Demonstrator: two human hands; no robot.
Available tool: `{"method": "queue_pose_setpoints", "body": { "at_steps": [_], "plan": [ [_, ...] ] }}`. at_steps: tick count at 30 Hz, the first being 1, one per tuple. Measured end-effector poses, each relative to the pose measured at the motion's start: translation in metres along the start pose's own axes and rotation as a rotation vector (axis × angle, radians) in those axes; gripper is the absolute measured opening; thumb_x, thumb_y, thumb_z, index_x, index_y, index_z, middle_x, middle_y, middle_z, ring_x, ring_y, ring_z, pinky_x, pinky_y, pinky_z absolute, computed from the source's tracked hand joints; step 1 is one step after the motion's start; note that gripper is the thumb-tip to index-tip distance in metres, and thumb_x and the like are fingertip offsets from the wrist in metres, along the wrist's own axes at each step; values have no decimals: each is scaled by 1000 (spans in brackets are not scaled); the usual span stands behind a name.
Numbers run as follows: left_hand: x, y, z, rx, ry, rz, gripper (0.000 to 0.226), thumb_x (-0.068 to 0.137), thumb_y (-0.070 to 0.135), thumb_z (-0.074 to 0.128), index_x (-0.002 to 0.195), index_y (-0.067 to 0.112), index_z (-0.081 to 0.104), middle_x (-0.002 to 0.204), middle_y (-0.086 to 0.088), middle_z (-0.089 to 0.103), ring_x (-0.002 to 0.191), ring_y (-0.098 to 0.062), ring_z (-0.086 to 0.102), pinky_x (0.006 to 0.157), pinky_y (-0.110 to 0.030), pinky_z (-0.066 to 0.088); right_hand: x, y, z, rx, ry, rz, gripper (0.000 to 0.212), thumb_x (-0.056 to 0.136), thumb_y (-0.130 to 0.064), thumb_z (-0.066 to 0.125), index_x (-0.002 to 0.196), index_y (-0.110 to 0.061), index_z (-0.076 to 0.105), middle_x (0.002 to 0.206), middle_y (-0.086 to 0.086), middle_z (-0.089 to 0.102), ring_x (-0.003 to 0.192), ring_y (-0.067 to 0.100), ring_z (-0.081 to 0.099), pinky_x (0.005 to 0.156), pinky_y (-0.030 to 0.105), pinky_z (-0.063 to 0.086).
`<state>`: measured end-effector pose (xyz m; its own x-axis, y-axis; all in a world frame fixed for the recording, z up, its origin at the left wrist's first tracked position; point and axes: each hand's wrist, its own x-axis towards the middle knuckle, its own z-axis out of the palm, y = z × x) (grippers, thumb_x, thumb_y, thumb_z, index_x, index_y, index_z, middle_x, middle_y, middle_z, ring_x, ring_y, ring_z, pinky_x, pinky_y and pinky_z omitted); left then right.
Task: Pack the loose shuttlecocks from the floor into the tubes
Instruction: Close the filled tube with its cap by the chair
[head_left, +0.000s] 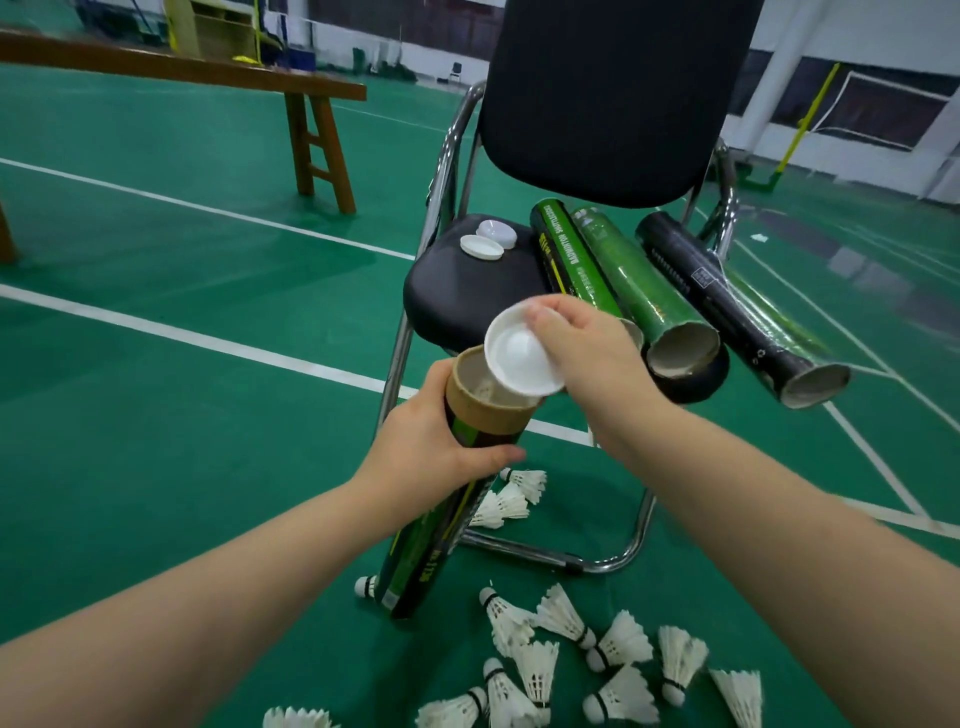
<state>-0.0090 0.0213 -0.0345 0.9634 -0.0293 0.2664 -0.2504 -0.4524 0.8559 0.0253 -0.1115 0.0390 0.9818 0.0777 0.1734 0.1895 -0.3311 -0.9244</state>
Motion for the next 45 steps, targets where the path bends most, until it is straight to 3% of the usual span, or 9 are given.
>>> {"method": "queue_pose_setpoints", "body": {
  "at_steps": [3, 7, 12, 18, 23, 28, 33, 40, 45],
  "plan": [
    [-6, 9, 2, -9, -13, 29, 71, 62, 37, 84, 110, 45, 32, 89, 31, 50, 81, 11, 50, 67, -4, 40, -11, 4, 3, 114, -31, 37, 14, 95, -22, 51, 86, -22, 63, 84, -4, 62, 79, 12, 54, 66, 22, 44],
    [-13, 13, 4, -6, -35, 28, 71, 63, 36, 84, 110, 46, 32, 92, 27, 53, 85, 3, 54, 71, -8, 43, -21, 8, 10, 124, -22, 43, 17, 91, -22, 56, 77, -24, 65, 84, -2, 65, 84, 15, 58, 79, 34, 49],
    [-21, 16, 7, 1, -92, 8, 69, 62, 38, 84, 108, 47, 33, 95, 25, 55, 87, 6, 54, 75, -16, 47, -25, 4, -4, -136, -12, -48, 21, 89, -22, 58, 70, -27, 64, 71, -11, 62, 78, 13, 58, 78, 35, 49],
    [-21, 17, 11, -20, -91, 1, 68, 62, 36, 85, 108, 44, 35, 93, 24, 55, 88, 8, 53, 71, -10, 45, -28, -2, -13, -346, -36, -173, 17, 89, -20, 57, 76, -23, 67, 72, -16, 60, 75, 6, 54, 71, 26, 46],
    [-26, 12, 12, -43, -92, -2, 63, 62, 36, 85, 97, 51, 36, 94, 24, 57, 89, 8, 54, 75, -14, 48, -29, 9, -8, -105, -193, 8, 21, 92, -18, 54, 87, -31, 70, 89, -12, 67, 87, 11, 59, 76, 27, 49],
    [-32, 5, 13, -17, -101, -1, 69, 61, 35, 86, 106, 49, 36, 97, 22, 59, 93, 5, 55, 81, -24, 50, -31, 19, -1, -31, -279, 197, 16, 94, -22, 51, 99, -20, 66, 95, 1, 66, 88, 18, 60, 75, 30, 50],
    [-40, 1, 7, -15, -97, 32, 67, 60, 31, 87, 100, 52, 38, 95, 24, 58, 94, 11, 53, 74, -10, 46, -42, 27, 10, -6, -254, 146, 24, 95, -23, 45, 91, -26, 68, 104, 2, 67, 102, 24, 60, 94, 46, 48],
    [-40, 8, 9, -25, -62, 69, 64, 59, 31, 87, 99, 48, 40, 94, 23, 59, 92, 9, 54, 74, -12, 46, -43, 27, 4, 356, -292, 282, 18, 95, -21, 51, 102, -26, 67, 95, 1, 67, 84, 15, 61, 79, 29, 52],
    [-41, 9, 11, 13, -55, 85, 67, 57, 30, 87, 99, 48, 38, 92, 25, 57, 89, 15, 52, 70, -6, 43, -46, 28, 6, 464, -221, 365, 13, 91, -17, 57, 88, -18, 70, 89, 5, 68, 82, 19, 62, 74, 30, 54]
  ]
}}
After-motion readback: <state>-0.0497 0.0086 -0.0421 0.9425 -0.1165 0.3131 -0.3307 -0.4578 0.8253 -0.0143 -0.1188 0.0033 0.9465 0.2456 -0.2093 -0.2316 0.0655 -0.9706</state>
